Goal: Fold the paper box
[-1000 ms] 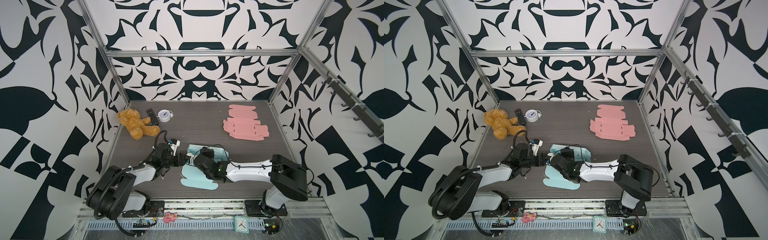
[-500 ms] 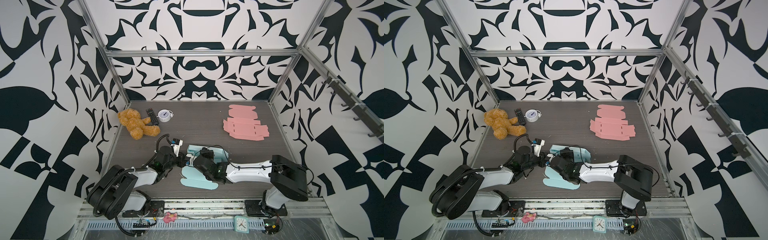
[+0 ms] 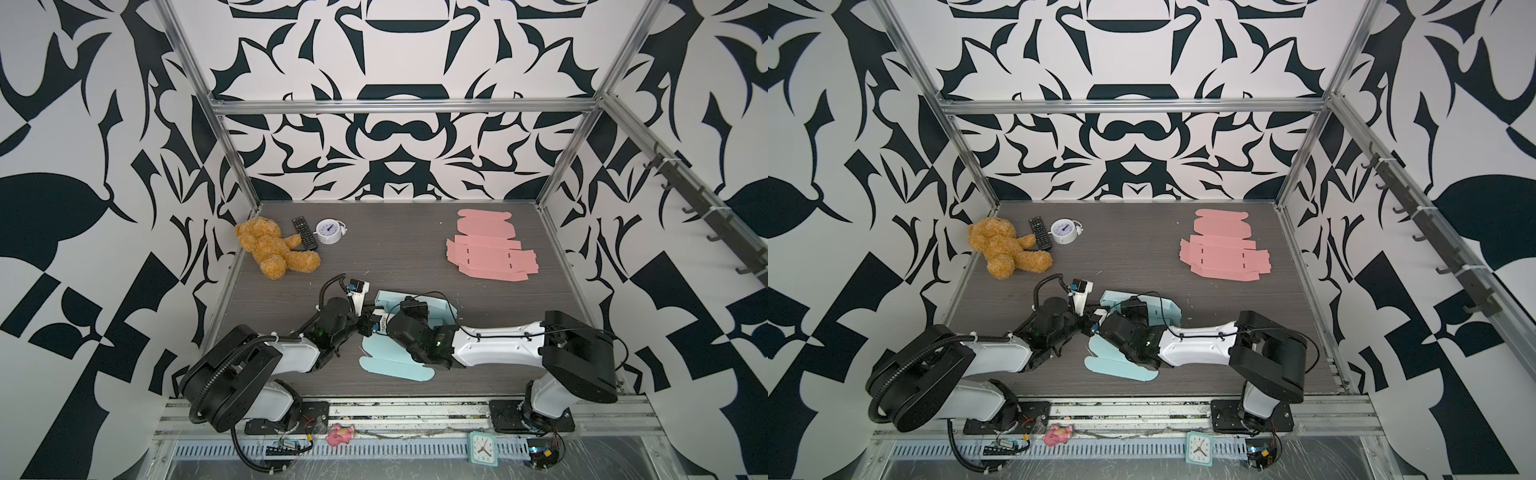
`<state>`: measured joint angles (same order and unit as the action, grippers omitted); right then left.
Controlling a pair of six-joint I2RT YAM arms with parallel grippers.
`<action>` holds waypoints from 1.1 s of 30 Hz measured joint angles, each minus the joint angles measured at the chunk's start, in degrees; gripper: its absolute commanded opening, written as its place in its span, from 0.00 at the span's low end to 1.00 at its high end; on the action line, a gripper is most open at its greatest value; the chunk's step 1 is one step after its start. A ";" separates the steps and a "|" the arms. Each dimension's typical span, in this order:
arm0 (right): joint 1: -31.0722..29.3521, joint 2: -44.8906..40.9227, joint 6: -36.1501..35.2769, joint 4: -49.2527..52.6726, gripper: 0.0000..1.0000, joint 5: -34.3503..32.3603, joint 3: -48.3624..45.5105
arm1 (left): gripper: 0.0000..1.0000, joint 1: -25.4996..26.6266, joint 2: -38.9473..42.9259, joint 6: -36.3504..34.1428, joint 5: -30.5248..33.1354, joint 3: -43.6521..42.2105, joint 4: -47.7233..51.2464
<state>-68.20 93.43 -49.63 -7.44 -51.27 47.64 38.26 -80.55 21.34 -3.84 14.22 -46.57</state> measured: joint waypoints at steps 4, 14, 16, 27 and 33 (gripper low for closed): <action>-0.04 -0.39 0.20 0.79 0.00 0.00 -0.31 | 0.26 1.44 -0.44 -1.53 3.02 0.00 -0.79; -0.28 -1.92 2.12 3.41 0.10 1.09 -0.48 | 0.19 3.85 -0.52 -3.30 7.06 -0.04 -1.25; -0.31 -2.36 2.56 4.00 0.13 1.57 -0.57 | 0.18 4.22 -0.63 -3.87 7.69 -0.04 -1.55; -1.79 -6.95 7.41 4.37 0.41 7.78 -1.49 | 0.15 5.77 -1.14 -6.56 9.73 -0.13 -2.10; -1.79 -13.55 12.66 6.25 0.59 11.89 -2.34 | 0.15 5.81 -1.07 -7.10 10.23 -0.26 -2.23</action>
<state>-70.00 79.88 -36.97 -1.19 -39.38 45.30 44.07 -81.62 14.24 6.39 13.96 -48.80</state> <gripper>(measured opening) 0.553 0.153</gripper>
